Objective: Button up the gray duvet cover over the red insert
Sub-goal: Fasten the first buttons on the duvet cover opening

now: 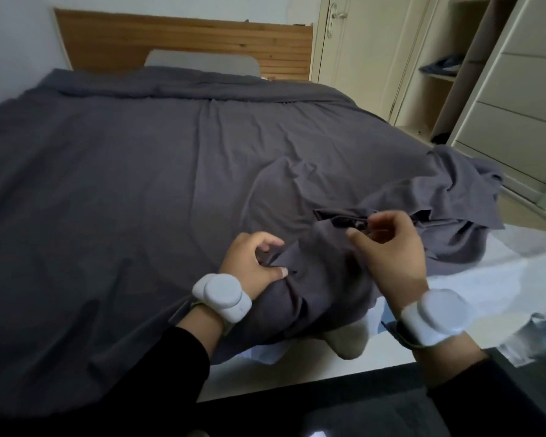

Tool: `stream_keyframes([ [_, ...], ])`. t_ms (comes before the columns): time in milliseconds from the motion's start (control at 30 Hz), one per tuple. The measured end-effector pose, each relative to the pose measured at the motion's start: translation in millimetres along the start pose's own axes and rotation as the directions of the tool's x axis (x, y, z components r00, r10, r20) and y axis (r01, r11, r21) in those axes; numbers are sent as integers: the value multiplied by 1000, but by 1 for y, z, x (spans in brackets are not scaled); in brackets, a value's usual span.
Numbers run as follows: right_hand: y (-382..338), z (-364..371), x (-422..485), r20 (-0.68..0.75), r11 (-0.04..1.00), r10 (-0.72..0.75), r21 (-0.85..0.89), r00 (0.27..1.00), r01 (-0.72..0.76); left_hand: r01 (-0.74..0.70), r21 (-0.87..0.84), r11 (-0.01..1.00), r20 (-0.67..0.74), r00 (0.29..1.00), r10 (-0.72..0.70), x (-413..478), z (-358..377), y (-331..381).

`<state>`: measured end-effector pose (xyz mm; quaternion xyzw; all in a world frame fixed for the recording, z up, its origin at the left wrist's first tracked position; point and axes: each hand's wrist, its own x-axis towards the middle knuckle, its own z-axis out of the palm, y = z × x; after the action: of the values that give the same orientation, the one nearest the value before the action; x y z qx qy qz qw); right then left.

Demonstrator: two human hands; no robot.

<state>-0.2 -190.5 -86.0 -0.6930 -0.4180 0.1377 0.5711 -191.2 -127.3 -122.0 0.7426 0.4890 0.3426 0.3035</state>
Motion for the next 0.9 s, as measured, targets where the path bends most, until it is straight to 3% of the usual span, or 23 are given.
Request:
stream_keyframes([
  [67, -17, 6, -14, 108, 993, -111, 58, 988, 106, -12, -3, 1000, -13, 1000, 12, -3, 0, 3],
  [100, -21, 13, -21, 231, 991, -96, 113, 968, 71, -7, -9, 1000, 4, 1000, 7, -5, 1, 4],
  [133, -20, 21, -28, 366, 995, -34, 103, 930, -4, -2, -9, 1000, 27, 1000, 2, -8, 2, 5],
  [200, -10, 33, -37, 540, 987, 162, -94, 826, -132, -21, 8, 1000, 61, 998, 21, -15, 4, 6],
  [267, -2, 36, -40, 533, 945, 327, -175, 781, -277, -74, 18, 997, 98, 993, 72, -19, 2, 7],
  [333, 5, 34, -40, 497, 918, 386, -121, 777, -379, -113, 38, 993, 187, 977, 104, -23, -1, 8],
  [467, 11, 36, -49, 467, 928, 372, -180, 802, -326, -136, 111, 984, 372, 924, 86, -30, -5, 5],
  [600, 21, 37, -48, 422, 937, 344, -212, 839, -278, -64, 122, 991, 273, 962, 28, -27, -8, -2],
  [900, 23, 17, -38, 468, 943, 327, -216, 821, -253, -69, 203, 977, 228, 973, 22, -20, -10, -1],
])
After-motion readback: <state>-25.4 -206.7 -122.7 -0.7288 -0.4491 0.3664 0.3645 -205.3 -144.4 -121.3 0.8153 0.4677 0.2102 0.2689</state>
